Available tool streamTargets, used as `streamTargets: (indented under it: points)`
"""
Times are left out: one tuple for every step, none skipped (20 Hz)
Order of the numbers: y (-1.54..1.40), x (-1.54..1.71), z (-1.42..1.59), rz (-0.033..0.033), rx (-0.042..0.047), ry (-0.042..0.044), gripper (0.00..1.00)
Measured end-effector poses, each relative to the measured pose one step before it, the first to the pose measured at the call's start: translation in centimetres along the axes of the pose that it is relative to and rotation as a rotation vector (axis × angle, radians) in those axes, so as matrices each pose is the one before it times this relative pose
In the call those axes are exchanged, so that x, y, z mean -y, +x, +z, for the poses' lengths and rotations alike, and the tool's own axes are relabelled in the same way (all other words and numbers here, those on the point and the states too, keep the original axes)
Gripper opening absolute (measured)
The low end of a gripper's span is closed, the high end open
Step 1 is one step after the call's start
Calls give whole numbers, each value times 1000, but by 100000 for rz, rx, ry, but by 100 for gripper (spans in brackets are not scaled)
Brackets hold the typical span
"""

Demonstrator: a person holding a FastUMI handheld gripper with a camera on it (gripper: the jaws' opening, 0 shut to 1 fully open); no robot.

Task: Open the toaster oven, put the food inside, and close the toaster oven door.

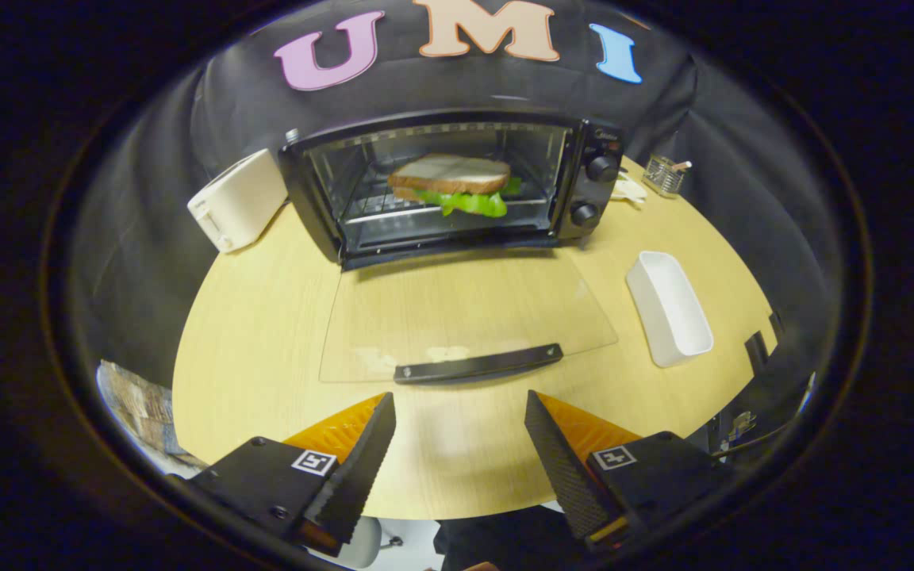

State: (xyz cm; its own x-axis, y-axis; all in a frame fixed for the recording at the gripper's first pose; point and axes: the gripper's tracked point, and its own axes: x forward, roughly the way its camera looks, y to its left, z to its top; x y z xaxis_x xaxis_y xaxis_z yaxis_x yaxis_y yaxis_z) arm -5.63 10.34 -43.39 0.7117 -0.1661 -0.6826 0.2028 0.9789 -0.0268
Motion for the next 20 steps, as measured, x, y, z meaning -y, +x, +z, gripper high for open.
streamTargets:
  points:
    - [412, -223, -429, 1131, -10, -666, 100]
    - [484, -152, -388, 513, 19, -757, 100]
    - [510, 22, -48, -223, 614, -1027, 100]
    - [225, -105, -330, 188, -307, -1683, 100]
    - [365, -1, 89, -469, 195, -2126, 100]
    - [465, 107, 172, -445, 245, -1783, 100]
    - [508, -4, 128, -190, 401, -1204, 100]
    - [428, -359, 56, 62, 502, -697, 100]
    - [343, -408, 235, -73, 547, -372, 100]
    - [374, -436, 96, 485, -263, -468, 100]
    - [299, -288, 140, 82, 212, -220, 100]
    - [242, -119, 140, -504, 266, -214, 100]
    - [-138, 166, 258, -1584, 463, -477, 100]
    - [324, 56, 20, -1000, -371, -488, 100]
    - [-83, -58, -24, -387, -31, -515, 100]
    - [-162, -16, 106, -227, 5, -1062, 100]
    - [-249, 81, 327, -301, 727, -392, 100]
    - [-275, 74, 374, -500, 828, 15, 100]
    - [-507, 105, 559, -666, 1311, 142, 100]
    - [-543, 55, 809, -854, 1683, 223, 100]
